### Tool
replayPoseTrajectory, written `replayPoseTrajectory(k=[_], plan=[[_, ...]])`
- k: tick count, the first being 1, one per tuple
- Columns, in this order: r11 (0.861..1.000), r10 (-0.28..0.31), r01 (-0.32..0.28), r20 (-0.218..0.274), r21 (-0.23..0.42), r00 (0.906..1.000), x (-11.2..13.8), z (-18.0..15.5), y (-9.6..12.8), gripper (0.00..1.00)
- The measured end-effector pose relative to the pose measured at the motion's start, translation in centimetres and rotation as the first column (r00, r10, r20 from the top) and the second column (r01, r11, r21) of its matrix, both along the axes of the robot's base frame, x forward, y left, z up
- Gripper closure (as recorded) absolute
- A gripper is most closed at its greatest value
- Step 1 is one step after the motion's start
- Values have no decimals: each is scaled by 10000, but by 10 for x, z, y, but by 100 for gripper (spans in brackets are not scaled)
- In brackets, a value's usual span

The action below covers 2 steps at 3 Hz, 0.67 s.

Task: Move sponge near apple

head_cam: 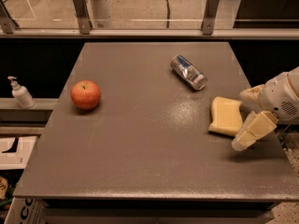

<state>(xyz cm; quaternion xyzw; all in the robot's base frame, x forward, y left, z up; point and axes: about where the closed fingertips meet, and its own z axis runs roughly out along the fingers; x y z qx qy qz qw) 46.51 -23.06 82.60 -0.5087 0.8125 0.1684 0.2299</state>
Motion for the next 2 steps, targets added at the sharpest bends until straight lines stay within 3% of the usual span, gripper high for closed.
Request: replayPoseTrajectory(k=[2], plan=[[9993,167,-167,27,348,9999,0,-7,13,40]])
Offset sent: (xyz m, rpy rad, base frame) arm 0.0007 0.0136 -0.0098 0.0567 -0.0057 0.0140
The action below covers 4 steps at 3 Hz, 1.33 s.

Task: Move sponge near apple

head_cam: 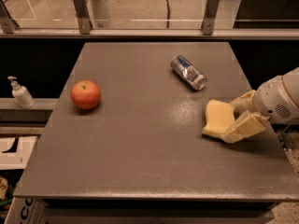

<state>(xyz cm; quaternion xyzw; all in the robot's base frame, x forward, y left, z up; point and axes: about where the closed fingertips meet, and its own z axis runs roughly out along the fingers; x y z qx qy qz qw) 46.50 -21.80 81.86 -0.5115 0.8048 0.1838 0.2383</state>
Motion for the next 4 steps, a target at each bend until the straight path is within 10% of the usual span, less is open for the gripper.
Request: replayPoseTrajectory(k=[2,4], plan=[[9986,-52,35,324,532,9995,5,17,5,87],[9910,320,-476,1238,1254,9918,5,66,40,100]])
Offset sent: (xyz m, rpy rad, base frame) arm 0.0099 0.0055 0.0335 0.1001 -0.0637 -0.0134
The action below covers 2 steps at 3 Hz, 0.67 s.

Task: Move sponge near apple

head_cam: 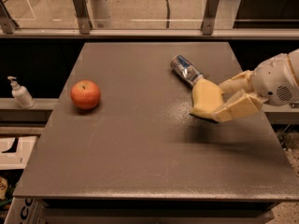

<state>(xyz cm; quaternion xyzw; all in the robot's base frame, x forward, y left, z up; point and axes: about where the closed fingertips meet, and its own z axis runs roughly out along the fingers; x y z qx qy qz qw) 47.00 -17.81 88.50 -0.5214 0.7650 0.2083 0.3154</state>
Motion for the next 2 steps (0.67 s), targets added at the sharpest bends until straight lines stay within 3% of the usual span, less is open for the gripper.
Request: replayPoseTrajectory(k=[2], plan=[[9929,1139,-1153,434,303,9925,-14,23,73,100]])
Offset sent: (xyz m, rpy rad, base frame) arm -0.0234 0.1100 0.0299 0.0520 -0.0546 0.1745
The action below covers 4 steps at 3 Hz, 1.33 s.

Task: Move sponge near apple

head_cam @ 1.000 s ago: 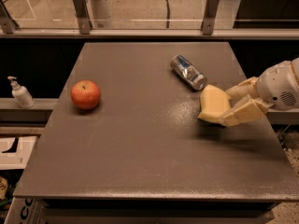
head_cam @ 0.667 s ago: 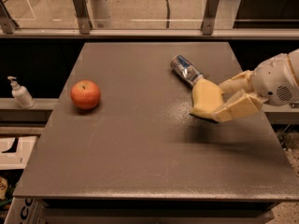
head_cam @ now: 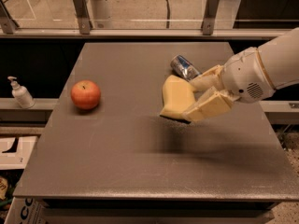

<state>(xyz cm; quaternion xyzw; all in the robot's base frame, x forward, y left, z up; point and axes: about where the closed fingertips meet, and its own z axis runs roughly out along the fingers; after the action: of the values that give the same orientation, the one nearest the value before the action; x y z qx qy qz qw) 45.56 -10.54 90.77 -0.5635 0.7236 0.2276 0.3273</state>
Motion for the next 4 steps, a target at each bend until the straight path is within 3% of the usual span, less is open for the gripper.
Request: replayPoseTrajectory(k=[2,4], plan=[[9996,190,-187,158,-219,9997,-1,-4,7,100],[9897,474,-352,852,-1386,9952,6,-33,44,100]])
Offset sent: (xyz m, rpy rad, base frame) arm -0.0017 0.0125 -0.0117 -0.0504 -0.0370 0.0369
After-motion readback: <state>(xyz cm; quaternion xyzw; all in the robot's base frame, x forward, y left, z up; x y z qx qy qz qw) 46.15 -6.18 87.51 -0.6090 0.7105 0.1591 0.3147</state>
